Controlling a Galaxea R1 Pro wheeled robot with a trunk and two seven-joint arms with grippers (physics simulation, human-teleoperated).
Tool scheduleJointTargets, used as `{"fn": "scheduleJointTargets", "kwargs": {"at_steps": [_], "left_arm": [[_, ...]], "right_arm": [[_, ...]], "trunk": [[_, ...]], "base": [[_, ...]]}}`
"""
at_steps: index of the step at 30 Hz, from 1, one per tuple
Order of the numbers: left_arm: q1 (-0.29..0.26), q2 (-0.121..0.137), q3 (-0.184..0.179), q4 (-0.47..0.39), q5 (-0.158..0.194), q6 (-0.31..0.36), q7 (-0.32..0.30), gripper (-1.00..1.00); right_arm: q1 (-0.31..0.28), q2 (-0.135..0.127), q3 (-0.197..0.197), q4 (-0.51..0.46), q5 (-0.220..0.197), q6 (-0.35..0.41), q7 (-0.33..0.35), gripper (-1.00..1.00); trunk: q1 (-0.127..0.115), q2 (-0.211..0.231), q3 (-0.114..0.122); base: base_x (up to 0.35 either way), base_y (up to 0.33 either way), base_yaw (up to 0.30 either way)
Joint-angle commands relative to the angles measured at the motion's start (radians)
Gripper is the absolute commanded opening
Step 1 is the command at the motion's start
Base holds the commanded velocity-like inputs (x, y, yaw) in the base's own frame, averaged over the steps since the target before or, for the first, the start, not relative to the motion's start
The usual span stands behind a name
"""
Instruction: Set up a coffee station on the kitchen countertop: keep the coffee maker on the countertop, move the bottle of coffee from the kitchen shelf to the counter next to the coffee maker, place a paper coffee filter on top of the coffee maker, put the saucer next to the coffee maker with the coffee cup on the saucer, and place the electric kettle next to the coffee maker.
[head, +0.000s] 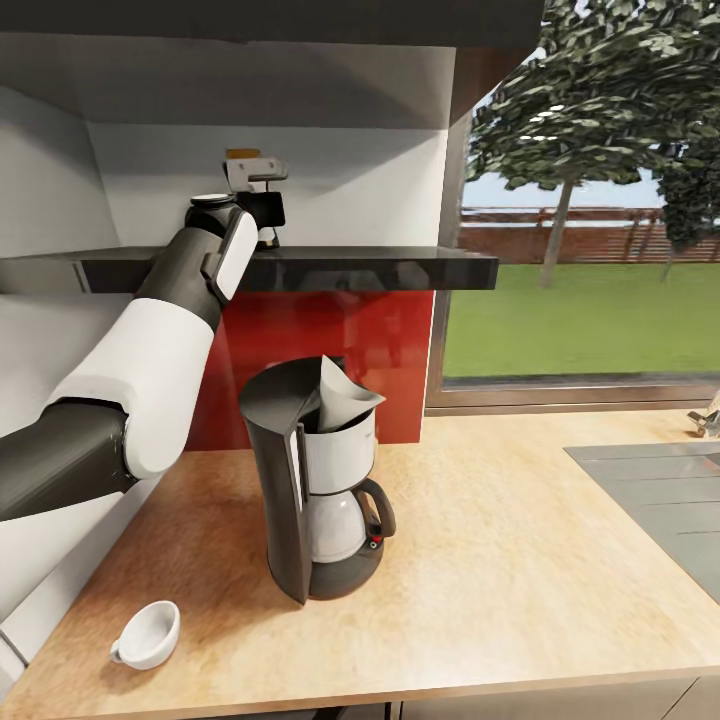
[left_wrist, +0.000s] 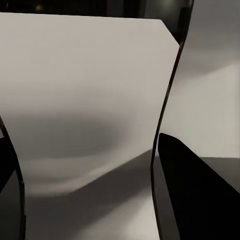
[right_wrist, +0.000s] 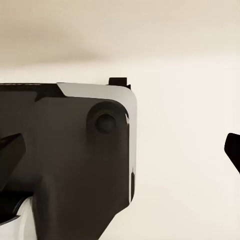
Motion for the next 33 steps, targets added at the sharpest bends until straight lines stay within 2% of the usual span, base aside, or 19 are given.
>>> {"fn": "scheduleJointTargets", "kwargs": {"at_steps": [1,20,27,29,33], "left_arm": [[0.0,0.0,-0.004,-0.001,0.006,0.005,0.006,-1.0],[-0.001,0.0,-0.006,-0.001,0.006,0.008,0.006,-1.0],[-0.019,0.002,-0.007,-0.002,0.006,0.019,-0.002,-1.0],[-0.039,0.003,-0.007,-0.003,0.006,0.039,-0.005,-1.0],[-0.065,0.003,-0.008,-0.047,0.007,0.122,-0.011,-1.0]], "right_arm": [[0.0,-0.001,0.008,-0.002,-0.01,0.006,0.002,1.0],[0.0,-0.001,0.008,-0.003,-0.011,0.006,0.003,1.0],[0.0,-0.001,0.007,-0.004,-0.012,0.006,0.003,1.0],[0.0,0.0,0.008,-0.004,-0.013,0.006,0.003,1.0],[0.0,0.001,0.008,-0.005,-0.013,0.006,0.002,1.0]], "trunk": [[0.0,-0.001,-0.001],[0.0,-0.001,-0.001],[0.0,-0.001,-0.001],[0.0,-0.001,-0.001],[0.0,-0.001,-0.001]], "base": [[0.0,0.0,0.0],[0.0,0.0,0.0],[0.0,0.0,0.0],[0.0,0.0,0.0],[0.0,0.0,0.038]]}}
